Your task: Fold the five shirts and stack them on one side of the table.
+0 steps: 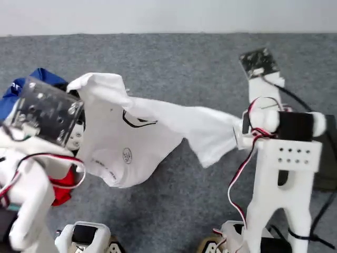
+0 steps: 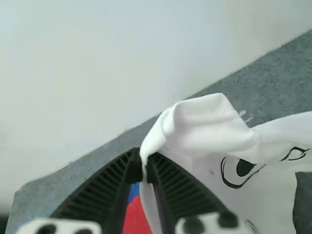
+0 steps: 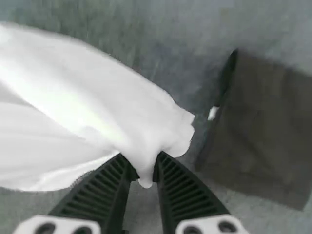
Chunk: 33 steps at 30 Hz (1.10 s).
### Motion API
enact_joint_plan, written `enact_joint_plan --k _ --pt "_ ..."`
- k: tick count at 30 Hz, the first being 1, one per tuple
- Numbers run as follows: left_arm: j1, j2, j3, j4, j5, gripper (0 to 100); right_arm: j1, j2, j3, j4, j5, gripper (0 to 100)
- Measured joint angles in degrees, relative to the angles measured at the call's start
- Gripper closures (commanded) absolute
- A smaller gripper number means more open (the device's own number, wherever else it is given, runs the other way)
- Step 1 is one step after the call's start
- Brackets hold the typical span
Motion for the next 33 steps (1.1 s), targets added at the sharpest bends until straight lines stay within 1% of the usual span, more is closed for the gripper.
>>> enact_joint_plan --k 3,6,8,12,13,15,17,19,22,25,30,32,33 --pt "0.0 -0.1 7.3 -2.1 0.0 98 0.0 0.0 6.8 -3.7 0.0 98.8" --pt "0.0 0.4 19.4 -8.1 0.0 98 0.0 0.0 15.0 -11.2 0.0 98.8" --pt "0.0 0.5 30.1 -14.9 0.0 98 0.0 0.0 21.1 -18.3 0.0 98.8" --pt "0.8 0.6 52.6 -32.3 0.2 98 0.0 0.0 33.8 -34.8 0.0 98.0" --pt "1.6 0.6 57.8 -36.7 0.3 98 0.0 0.4 36.2 -38.9 0.0 96.7" --pt "3.6 0.6 66.4 -44.8 0.0 98 0.0 1.8 38.8 -44.8 0.0 90.8" --pt "5.8 0.6 72.5 -51.1 0.0 98 0.0 4.5 38.7 -46.6 0.0 84.3" --pt "7.3 0.6 75.5 -53.6 0.0 98 0.1 8.0 37.5 -45.6 -1.3 81.1" --pt "7.9 0.6 76.8 -54.9 0.0 98 0.4 12.7 30.7 -39.6 -3.5 81.1" --pt "8.0 0.6 77.8 -55.2 1.4 98 0.4 14.3 20.4 -29.5 -4.0 81.1" --pt "8.0 0.6 79.8 -55.5 5.0 98 0.2 14.9 -1.0 -11.2 -4.0 81.2" --pt "8.0 0.6 80.7 -55.5 5.8 98 -1.5 14.9 -6.3 -3.8 -3.3 81.2" --pt "8.0 0.6 81.1 -55.5 6.2 98 -3.2 14.8 -6.7 -1.3 -2.4 81.2"
